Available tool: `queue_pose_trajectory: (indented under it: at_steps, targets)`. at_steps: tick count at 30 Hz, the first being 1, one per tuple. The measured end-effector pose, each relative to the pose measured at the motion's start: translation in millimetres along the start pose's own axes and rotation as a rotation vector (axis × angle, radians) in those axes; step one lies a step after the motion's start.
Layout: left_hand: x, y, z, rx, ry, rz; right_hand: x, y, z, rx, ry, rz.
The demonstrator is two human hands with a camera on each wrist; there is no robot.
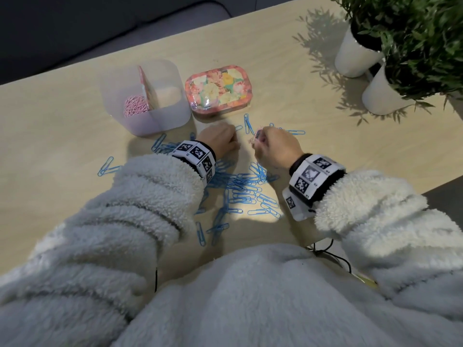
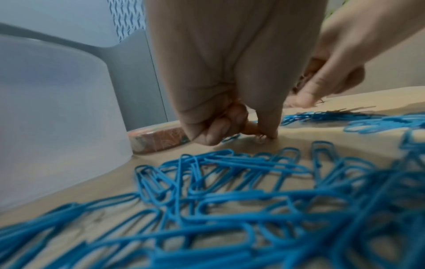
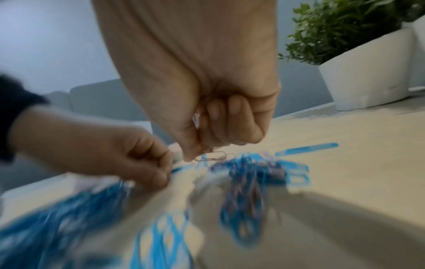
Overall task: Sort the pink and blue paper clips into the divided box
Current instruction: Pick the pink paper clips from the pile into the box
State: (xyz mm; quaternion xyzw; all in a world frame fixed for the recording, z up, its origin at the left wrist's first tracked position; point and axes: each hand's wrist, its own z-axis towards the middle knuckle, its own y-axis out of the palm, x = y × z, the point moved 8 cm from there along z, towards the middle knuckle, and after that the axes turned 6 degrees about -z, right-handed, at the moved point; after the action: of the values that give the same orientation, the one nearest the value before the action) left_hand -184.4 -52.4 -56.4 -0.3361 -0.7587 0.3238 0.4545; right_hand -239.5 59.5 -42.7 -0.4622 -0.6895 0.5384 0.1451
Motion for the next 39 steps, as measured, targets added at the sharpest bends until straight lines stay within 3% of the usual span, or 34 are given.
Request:
queue_pose_trajectory:
  at_steps: [4, 6, 9, 13, 17, 20, 23, 28, 32, 35, 39]
  targets:
    - [-2.2, 2.4, -7.4, 0.036, -0.031, 0.033, -14.8, -41.7, 24.3, 0.025, -0.035, 0.290]
    - [-0.8, 3.5, -10.6, 0.042, -0.049, 0.049, -38.2, -66.6, 31.4, 0.026, -0.090, 0.458]
    - [2.6, 4.3, -19.3, 0.044, -0.040, 0.046, -89.4, -98.2, 38.3, -0.002, -0.190, 0.523]
    - [-0.2, -10.8, -44.9, 0.174, 0.014, -0.099, -164.6, -99.0, 55.8, -0.108, -0.349, 0.485]
    - [-17.2, -29.4, -82.4, 0.228, 0.006, -0.171, -231.1, -68.1, 68.5, -0.220, -0.465, 0.359]
    - [-44.4, -50.9, -105.7, 0.347, -0.039, -0.236, -260.5, -46.4, 75.8, -0.164, -0.514, 0.091]
    - [-72.7, -72.4, -127.3, 0.446, -0.117, -0.212, -276.7, -27.5, 75.4, -0.148, -0.563, -0.004]
    - [-108.4, -110.6, -140.5, 0.578, -0.272, -0.141, -274.5, -24.7, 78.9, -0.122, -0.585, 0.066]
    - [-118.5, -142.6, -122.7, 0.651, -0.318, -0.148, -248.9, -62.4, 73.9, -0.067, -0.532, 0.364]
    - [-124.0, -154.4, -97.8, 0.640, -0.324, -0.085, -205.3, -81.6, 63.1, -0.054, -0.469, 0.575]
    - [-131.1, -145.2, -74.9, 0.505, -0.365, -0.011, -121.6, -88.1, 49.6, -0.023, -0.349, 0.677]
